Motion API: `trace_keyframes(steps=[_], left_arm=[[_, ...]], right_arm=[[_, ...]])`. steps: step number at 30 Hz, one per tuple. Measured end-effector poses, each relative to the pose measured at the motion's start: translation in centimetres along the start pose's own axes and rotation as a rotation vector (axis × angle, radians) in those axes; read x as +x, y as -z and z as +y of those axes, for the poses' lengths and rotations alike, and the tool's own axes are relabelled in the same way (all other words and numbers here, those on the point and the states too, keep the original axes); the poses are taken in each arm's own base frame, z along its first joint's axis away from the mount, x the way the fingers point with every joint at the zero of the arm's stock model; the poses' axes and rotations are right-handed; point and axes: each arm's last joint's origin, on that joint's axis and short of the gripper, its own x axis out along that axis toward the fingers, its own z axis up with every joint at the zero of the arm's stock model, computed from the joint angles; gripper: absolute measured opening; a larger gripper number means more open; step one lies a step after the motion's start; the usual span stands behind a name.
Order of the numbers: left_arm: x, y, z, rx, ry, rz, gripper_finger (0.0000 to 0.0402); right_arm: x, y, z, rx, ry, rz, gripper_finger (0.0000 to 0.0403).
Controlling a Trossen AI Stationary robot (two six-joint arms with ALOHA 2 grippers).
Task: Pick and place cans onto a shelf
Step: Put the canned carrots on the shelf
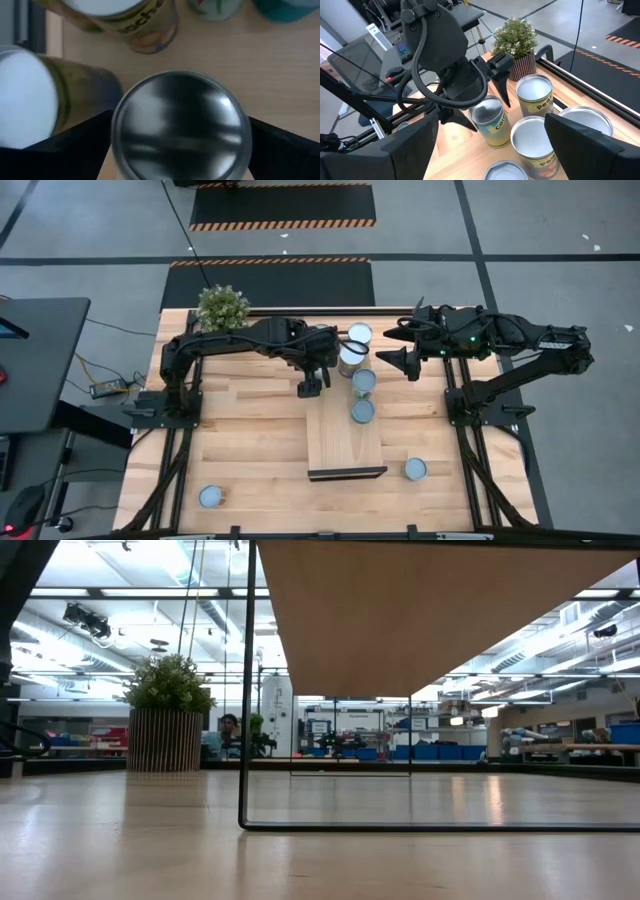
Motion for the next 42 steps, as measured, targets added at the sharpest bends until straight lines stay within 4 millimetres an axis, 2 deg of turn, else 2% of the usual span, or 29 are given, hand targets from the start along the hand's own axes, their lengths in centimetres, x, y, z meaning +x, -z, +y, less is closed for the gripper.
trace_keyframes(steps=[6,12,20,26,29,33,36,42], left_arm=[[-0.3,0.1,-1.2,0.133,-0.089,0.034,0.0397],[-0.5,-0.2,-2.3,0.271,-0.091,0.009,0.0392],[-0.5,-1.0,-2.3,0.265,-0.106,-0.076,0.039],[-0.7,-1.0,-3.2,0.282,-0.115,-0.079,0.039],[-1.5,-0.8,-3.9,0.307,-0.173,-0.071,0.0389],[-3.8,-0.3,-4.6,0.326,-0.241,-0.11,0.0389],[-4.6,0.3,-4.4,0.328,-0.241,-0.099,0.0389],[-3.9,1.1,-2.8,0.273,-0.248,-0.009,0.0389]], right_arm=[[0.0,0.0,0.0,0.0,-0.002,0.002,0.0373],[0.0,0.0,0.0,0.0,-0.003,0.002,0.0373],[0.0,0.0,0.1,0.014,-0.011,0.006,0.0373],[0.0,0.0,0.1,0.014,-0.011,0.007,0.0373],[0.0,0.0,0.1,0.009,-0.011,0.007,0.0373],[0.0,0.0,0.1,-0.004,-0.011,0.007,0.0373],[0.0,0.0,0.1,-0.01,-0.014,0.004,0.0373],[0.0,0.0,0.1,-0.014,-0.016,0.001,0.0373]])
